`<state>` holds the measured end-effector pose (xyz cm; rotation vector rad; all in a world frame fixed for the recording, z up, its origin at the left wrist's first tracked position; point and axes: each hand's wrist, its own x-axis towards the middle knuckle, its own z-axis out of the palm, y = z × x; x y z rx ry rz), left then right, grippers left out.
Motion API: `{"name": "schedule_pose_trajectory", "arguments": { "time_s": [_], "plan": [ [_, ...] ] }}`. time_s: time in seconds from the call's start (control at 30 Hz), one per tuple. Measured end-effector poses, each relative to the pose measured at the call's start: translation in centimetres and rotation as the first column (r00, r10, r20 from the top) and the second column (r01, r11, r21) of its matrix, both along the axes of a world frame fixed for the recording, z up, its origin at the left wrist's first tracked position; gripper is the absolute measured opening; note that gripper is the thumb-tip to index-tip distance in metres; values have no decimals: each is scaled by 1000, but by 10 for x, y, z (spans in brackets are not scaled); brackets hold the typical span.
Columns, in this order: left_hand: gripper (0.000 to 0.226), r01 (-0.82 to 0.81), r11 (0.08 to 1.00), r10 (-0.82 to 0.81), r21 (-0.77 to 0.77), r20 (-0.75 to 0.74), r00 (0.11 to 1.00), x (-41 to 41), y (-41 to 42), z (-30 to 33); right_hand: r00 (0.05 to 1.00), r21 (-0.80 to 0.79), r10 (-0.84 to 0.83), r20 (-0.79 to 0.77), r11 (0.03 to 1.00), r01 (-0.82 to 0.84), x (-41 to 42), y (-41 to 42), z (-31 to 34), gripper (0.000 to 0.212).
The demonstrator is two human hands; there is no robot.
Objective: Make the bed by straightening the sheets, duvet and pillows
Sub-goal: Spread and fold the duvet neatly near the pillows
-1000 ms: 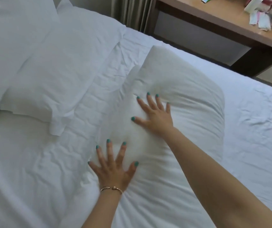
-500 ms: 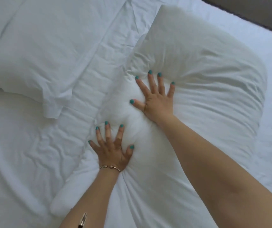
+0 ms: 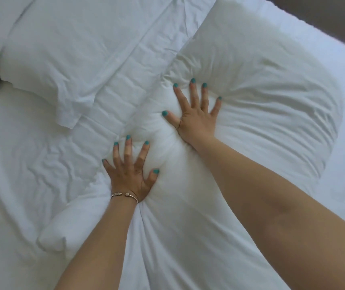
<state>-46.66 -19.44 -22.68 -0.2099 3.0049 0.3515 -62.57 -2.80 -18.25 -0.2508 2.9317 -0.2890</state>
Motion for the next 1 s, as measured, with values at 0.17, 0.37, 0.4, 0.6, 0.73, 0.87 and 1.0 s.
{"name": "schedule_pose_trajectory", "arguments": {
  "time_s": [0.17, 0.37, 0.4, 0.6, 0.73, 0.87, 1.0],
  "plan": [
    [71, 1, 1000, -1, -7, -13, 1000, 1, 2, 1, 1000, -10, -2, 4, 1000, 2, 1, 1, 2, 78],
    [71, 18, 1000, -19, 15, 65, 998, -2, 1, 7, 993, -47, -10, 120, 999, 16, -7, 1, 10, 78],
    [71, 17, 999, -20, 28, 97, 995, -3, 0, 8, 989, -48, -13, 144, 999, 20, -8, 1, 11, 77],
    [63, 35, 990, -36, 134, 2, 999, 3, -5, 34, 985, -59, -94, 142, 993, 104, 13, -5, 38, 72],
    [57, -209, 813, 297, 543, -78, 952, -70, -5, 91, 977, -292, -195, 89, 933, 212, 58, -5, 61, 51],
    [86, 113, 757, -159, 644, 14, 987, -182, 31, 129, 980, -347, -164, 113, 918, 194, 92, -17, 80, 46],
    [125, -37, 805, -210, 592, 343, 916, -237, 54, 126, 921, -193, -382, 72, 901, 389, 111, -20, 91, 71]
  ]
}}
